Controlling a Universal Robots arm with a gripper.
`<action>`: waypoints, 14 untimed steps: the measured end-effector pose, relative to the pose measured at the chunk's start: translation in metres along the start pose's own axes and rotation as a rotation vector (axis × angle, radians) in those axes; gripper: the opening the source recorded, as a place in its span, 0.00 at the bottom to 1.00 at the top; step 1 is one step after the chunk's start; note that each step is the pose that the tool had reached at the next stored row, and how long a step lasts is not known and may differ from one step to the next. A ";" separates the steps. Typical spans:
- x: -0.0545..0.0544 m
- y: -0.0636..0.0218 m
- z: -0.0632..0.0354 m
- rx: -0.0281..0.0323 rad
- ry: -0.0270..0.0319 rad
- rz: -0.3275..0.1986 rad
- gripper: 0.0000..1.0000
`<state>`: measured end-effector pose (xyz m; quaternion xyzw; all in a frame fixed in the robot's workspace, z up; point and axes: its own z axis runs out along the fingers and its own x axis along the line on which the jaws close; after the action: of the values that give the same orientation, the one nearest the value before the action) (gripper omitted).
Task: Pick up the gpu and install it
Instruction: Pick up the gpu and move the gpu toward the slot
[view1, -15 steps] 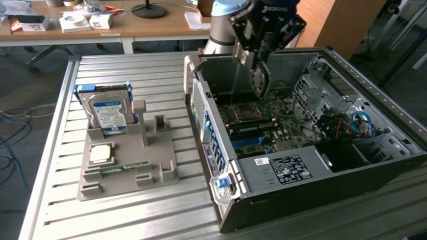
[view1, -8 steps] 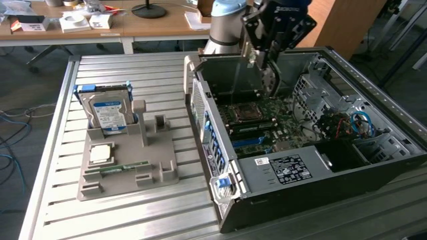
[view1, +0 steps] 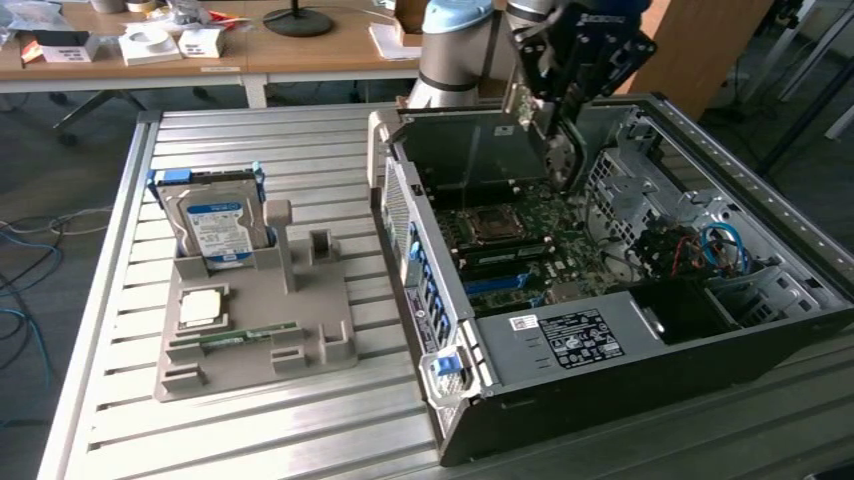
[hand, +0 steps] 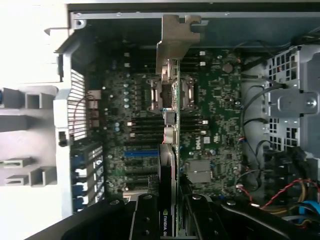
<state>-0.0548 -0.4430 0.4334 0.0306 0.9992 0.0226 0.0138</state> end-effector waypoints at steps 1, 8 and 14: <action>-0.003 0.0002 0.0001 0.0001 0.0000 0.000 0.26; -0.025 0.0015 0.0007 -0.0002 0.0000 0.000 0.26; -0.043 0.0026 0.0013 -0.0005 0.0000 0.000 0.26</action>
<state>-0.0115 -0.4431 0.4334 0.0306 0.9992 0.0228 0.0138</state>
